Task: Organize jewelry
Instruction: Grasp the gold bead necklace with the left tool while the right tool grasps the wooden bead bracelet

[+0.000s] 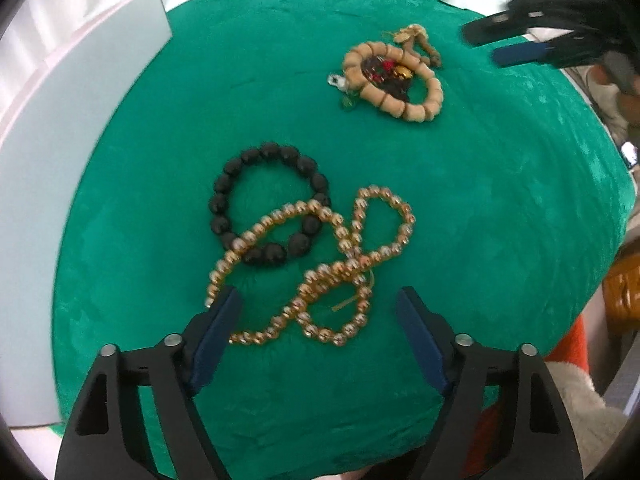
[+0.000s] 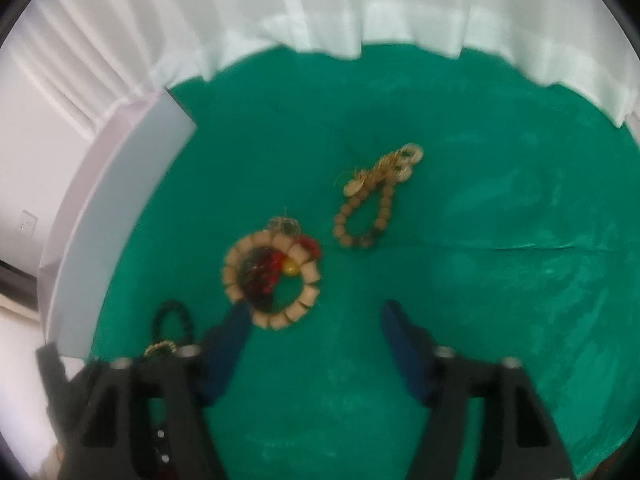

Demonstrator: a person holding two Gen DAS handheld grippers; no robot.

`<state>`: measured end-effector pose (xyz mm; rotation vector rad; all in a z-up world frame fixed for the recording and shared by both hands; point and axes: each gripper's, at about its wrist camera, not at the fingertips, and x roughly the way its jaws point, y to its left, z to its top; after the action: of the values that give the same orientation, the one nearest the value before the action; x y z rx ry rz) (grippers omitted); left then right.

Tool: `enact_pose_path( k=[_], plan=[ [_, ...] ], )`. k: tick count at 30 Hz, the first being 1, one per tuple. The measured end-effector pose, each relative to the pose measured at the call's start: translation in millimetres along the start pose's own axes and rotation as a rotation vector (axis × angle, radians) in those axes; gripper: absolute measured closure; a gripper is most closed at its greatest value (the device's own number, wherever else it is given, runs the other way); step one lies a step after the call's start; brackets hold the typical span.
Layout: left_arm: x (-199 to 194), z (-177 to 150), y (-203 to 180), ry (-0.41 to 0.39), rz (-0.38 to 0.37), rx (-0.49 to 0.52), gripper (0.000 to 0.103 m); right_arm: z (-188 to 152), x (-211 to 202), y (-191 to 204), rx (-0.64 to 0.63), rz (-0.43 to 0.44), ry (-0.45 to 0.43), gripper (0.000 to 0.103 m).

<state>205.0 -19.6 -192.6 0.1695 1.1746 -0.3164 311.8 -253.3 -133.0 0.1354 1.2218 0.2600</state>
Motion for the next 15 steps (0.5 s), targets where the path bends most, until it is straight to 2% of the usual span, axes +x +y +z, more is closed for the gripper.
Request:
enact_pose_path(
  k=[2, 5, 7, 8, 9, 10, 11, 14, 15],
  plan=[
    [1, -3, -3, 0.000, 0.004, 0.011, 0.026, 5, 22, 3, -0.013, -0.010, 0.033, 0.050],
    [0, -3, -5, -0.007, 0.000, 0.015, 0.034, 10, 43, 9, -0.039, -0.034, 0.027, 0.053],
    [1, -1, -6, -0.011, 0.002, 0.013, 0.045, 14, 52, 12, -0.054, -0.047, 0.009, 0.053],
    [0, 0, -6, -0.013, 0.002, 0.013, 0.049, 15, 56, 13, -0.062, -0.047, 0.010, 0.058],
    [0, 1, -6, -0.013, 0.000, 0.012, 0.058, 15, 62, 14, -0.076, -0.053, 0.022, 0.071],
    [-1, 2, -5, -0.012, -0.001, 0.011, 0.067, 15, 66, 16, -0.084, -0.052, 0.032, 0.080],
    [-2, 2, -5, -0.009, -0.005, 0.009, 0.070, 14, 68, 18, -0.093, -0.049, 0.037, 0.088],
    [-4, 1, -2, -0.006, -0.024, 0.000, 0.082, 10, 57, 24, -0.117, -0.059, 0.016, 0.088],
    [-6, 2, -1, -0.006, -0.030, 0.001, 0.091, 9, 51, 26, -0.117, -0.053, 0.004, 0.088]
  ],
)
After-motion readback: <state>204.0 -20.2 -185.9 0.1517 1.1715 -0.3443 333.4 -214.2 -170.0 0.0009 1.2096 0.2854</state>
